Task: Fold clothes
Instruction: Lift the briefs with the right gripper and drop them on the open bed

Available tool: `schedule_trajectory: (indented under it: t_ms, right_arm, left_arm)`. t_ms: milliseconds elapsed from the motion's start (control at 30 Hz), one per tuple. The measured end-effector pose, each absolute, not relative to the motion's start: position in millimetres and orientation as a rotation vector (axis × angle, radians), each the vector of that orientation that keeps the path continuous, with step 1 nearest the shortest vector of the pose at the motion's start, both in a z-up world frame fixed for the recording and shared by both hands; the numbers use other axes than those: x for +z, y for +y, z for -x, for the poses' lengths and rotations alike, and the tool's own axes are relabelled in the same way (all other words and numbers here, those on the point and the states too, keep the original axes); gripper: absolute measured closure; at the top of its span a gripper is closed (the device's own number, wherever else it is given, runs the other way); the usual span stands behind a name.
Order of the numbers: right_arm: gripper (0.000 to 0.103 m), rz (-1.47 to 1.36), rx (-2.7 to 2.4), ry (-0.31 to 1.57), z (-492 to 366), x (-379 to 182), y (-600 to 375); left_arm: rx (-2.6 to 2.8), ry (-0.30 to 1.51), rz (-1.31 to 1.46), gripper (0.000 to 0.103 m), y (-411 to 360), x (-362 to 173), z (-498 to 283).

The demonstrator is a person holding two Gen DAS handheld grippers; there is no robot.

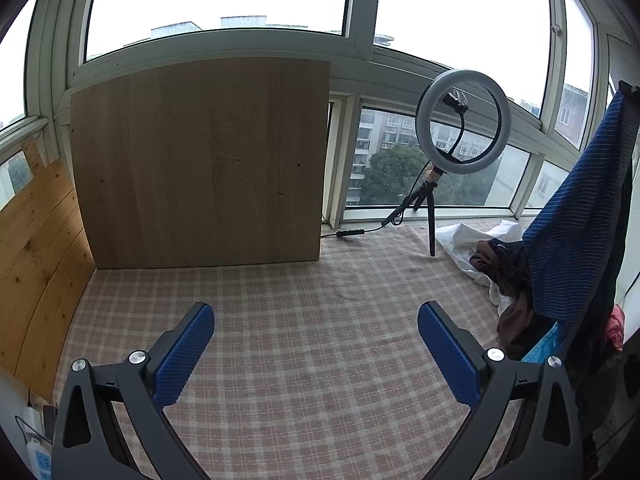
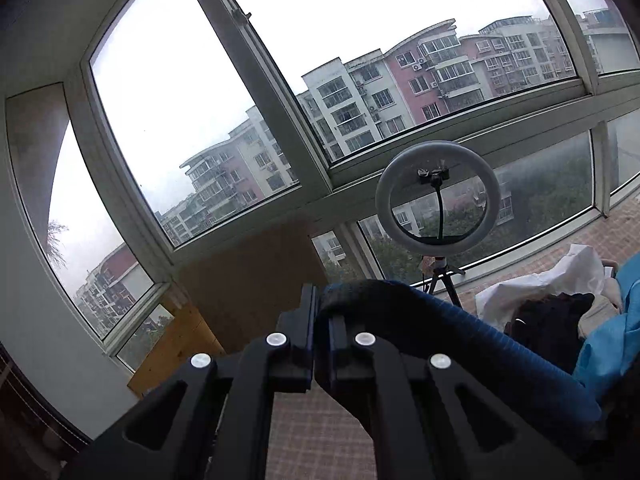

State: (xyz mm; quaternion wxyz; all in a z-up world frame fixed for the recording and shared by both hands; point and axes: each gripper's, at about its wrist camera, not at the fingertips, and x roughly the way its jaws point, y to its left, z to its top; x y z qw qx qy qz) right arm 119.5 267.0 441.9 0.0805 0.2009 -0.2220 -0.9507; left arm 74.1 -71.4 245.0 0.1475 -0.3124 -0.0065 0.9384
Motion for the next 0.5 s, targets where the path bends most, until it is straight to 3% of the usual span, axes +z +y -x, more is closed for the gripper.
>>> schedule_trajectory:
  t_ms: [100,167,233,500]
  right_arm:
    - [0.095,-0.799,-2.802,-0.568,-77,414,217]
    - [0.07,-1.052,-2.738,-0.532,-51,369,202]
    - [0.07,-1.301,-2.65,-0.494,-24,324,188]
    - [0.069,-1.48,-2.581,-0.573,-30,202,199]
  left_arm:
    - [2.75,0.036,0.872,0.001,-88,251,-80]
    - [2.769,0.057,0.877,0.001,-103,251,-83]
    - [2.779,0.084,0.9,0.001,-117,245,-82]
    - [2.674,0.21,1.075,0.001,-136,189,-63]
